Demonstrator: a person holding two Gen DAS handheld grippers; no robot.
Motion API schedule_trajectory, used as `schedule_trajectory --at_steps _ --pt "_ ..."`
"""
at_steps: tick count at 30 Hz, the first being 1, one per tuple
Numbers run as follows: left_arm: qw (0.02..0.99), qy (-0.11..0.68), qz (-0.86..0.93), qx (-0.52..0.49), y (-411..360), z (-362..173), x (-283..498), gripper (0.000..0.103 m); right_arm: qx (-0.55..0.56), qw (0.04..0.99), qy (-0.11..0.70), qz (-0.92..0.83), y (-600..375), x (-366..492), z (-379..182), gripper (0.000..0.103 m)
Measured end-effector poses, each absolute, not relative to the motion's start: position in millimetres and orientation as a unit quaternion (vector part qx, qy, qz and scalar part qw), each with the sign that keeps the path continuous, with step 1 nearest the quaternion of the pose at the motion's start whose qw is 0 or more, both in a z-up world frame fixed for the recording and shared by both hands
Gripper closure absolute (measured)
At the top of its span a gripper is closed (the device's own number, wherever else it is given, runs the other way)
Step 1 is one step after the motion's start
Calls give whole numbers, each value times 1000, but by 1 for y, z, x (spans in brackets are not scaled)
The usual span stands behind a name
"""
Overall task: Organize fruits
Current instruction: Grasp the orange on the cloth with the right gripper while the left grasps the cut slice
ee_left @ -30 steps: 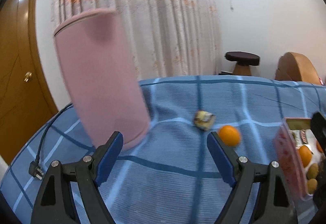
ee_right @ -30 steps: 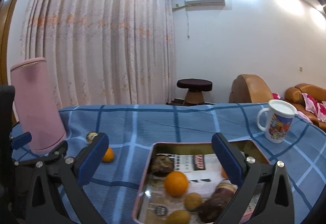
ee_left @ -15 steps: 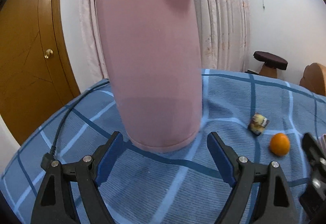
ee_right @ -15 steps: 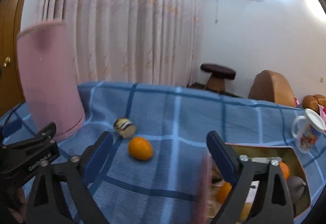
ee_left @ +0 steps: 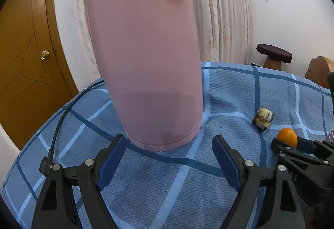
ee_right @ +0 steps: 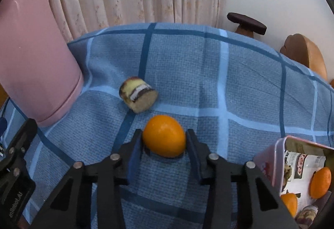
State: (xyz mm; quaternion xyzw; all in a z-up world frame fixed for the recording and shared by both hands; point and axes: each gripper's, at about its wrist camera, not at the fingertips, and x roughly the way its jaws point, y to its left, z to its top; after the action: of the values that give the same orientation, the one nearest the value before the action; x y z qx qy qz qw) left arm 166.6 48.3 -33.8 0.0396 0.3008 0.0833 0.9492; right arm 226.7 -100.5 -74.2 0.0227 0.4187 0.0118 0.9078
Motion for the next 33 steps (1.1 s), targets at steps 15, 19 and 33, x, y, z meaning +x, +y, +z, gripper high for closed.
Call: schedule_trajectory --at_steps 15,19,33 --pt "948 314 -31 32 15 -33 184 17 76 971 219 -53 -144 159 -28 61" --pt "938 336 -73 50 -14 -34 209 17 95 971 205 -74 -151 156 -23 61" --pt "899 406 -139 84 -62 -54 275 60 105 967 215 -83 -148 155 -26 62"
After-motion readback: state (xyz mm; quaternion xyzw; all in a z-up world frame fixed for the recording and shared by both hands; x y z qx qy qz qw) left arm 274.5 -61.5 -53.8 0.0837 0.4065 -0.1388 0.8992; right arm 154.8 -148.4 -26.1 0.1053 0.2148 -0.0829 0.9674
